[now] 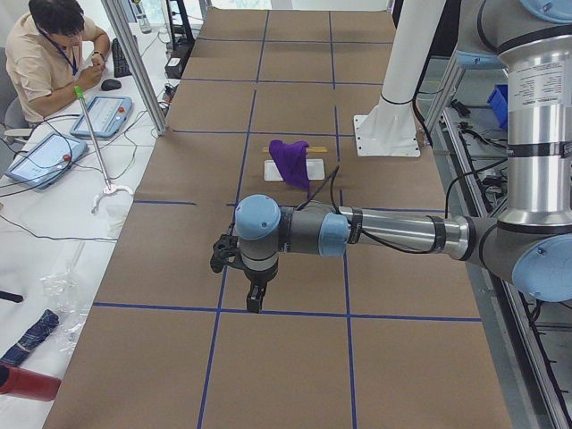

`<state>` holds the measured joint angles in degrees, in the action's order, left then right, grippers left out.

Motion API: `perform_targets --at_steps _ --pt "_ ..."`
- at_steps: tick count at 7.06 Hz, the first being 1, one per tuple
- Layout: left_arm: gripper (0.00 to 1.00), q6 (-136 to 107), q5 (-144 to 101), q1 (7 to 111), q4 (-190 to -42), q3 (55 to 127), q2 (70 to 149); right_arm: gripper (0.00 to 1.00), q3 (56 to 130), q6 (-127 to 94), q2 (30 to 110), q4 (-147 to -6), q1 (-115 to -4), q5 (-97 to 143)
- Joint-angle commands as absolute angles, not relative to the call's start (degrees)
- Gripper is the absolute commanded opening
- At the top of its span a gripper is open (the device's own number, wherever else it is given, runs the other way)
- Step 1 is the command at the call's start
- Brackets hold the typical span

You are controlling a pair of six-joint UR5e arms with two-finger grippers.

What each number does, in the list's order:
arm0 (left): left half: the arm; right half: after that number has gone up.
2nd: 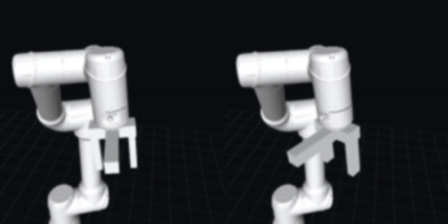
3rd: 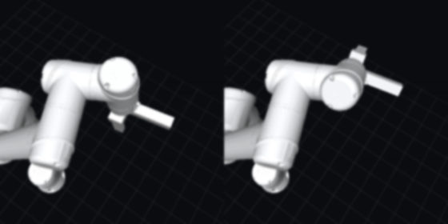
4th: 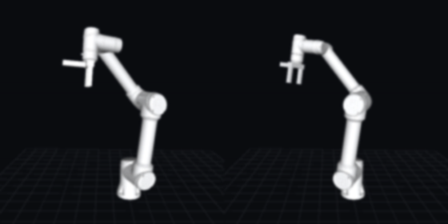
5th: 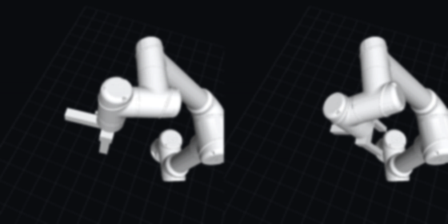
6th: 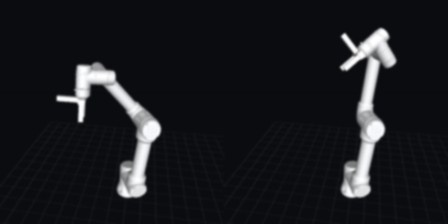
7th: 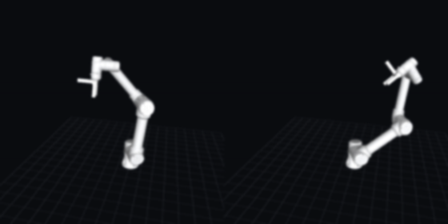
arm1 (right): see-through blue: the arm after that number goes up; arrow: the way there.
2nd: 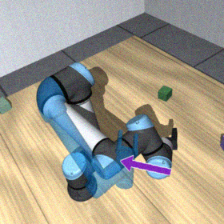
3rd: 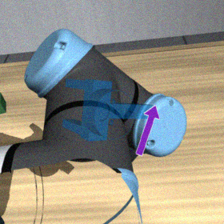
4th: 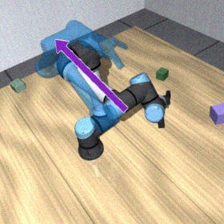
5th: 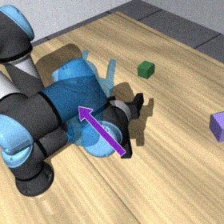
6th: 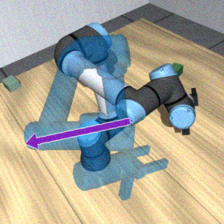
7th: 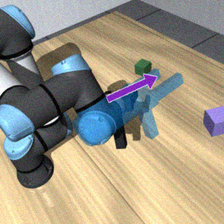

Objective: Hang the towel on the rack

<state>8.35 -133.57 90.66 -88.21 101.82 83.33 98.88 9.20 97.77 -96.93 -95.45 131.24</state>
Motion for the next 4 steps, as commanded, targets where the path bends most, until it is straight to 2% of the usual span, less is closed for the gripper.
perform_targets --at_steps 1,4 --pt "1.0 8.3 -133.6 90.6 -88.2 102.0 82.9 1.0 98.9 9.1 97.8 -96.9 -95.4 131.3" --pt "1.0 8.3 -133.7 90.6 -88.2 101.9 82.9 1.0 98.9 9.1 97.8 -96.9 -94.7 131.3"
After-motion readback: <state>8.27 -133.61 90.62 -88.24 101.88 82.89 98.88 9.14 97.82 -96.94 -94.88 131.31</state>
